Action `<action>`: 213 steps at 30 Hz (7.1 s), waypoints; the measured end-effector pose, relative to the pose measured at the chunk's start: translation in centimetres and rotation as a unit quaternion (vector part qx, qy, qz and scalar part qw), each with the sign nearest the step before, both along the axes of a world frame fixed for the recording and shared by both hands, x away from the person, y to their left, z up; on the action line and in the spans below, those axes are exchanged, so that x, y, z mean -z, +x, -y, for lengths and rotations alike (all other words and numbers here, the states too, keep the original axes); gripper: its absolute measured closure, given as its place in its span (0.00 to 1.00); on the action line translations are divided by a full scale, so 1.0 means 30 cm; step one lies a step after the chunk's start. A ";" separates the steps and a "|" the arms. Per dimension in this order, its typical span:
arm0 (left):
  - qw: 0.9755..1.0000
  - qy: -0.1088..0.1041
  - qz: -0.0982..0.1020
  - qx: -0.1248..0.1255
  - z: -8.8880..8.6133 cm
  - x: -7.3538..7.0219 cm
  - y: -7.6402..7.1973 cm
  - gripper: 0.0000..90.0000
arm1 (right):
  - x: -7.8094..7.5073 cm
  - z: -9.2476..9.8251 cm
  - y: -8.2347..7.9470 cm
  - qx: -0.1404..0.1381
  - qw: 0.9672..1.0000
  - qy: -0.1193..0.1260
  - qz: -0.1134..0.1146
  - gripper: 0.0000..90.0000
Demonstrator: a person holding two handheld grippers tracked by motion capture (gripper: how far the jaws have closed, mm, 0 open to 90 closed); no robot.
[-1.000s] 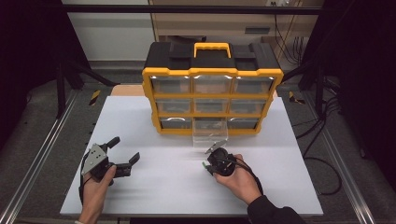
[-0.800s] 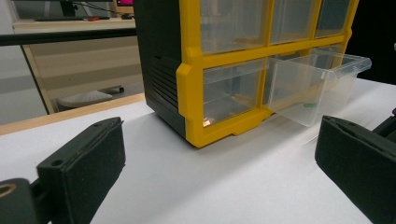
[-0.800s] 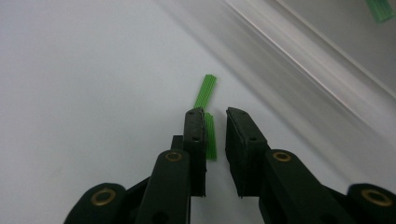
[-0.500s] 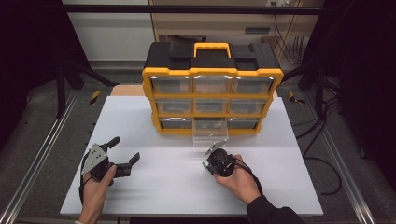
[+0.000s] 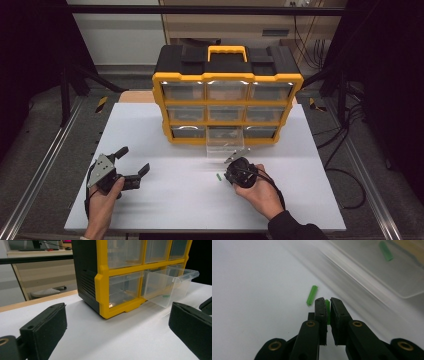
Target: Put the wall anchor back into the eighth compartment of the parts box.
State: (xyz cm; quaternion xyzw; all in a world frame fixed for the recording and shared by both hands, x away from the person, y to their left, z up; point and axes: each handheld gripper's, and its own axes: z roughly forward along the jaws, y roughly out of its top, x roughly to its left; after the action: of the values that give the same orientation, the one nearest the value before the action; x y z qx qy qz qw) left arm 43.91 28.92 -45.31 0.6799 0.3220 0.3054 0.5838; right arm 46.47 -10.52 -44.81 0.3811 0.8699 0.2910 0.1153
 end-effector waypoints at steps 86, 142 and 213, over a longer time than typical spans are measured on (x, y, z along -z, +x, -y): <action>1.000 0.000 0.000 0.001 -0.002 -0.001 -0.002 0.01 | -0.330 0.131 0.069 0.055 0.977 0.121 0.165 0.93; 1.000 -0.004 0.003 -0.001 -0.007 -0.004 -0.002 0.01 | -0.334 0.064 0.095 0.072 0.978 0.073 0.180 0.47; 1.000 -0.003 0.004 0.000 -0.005 -0.004 -0.003 0.01 | -0.076 0.026 -0.072 0.044 0.997 0.018 0.064 0.13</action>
State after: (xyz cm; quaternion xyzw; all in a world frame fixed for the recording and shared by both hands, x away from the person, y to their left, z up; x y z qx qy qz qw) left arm 43.81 29.07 -45.19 0.6773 0.3203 0.3069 0.5869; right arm 44.30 -11.30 -42.53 0.4016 0.8380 0.3247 0.1764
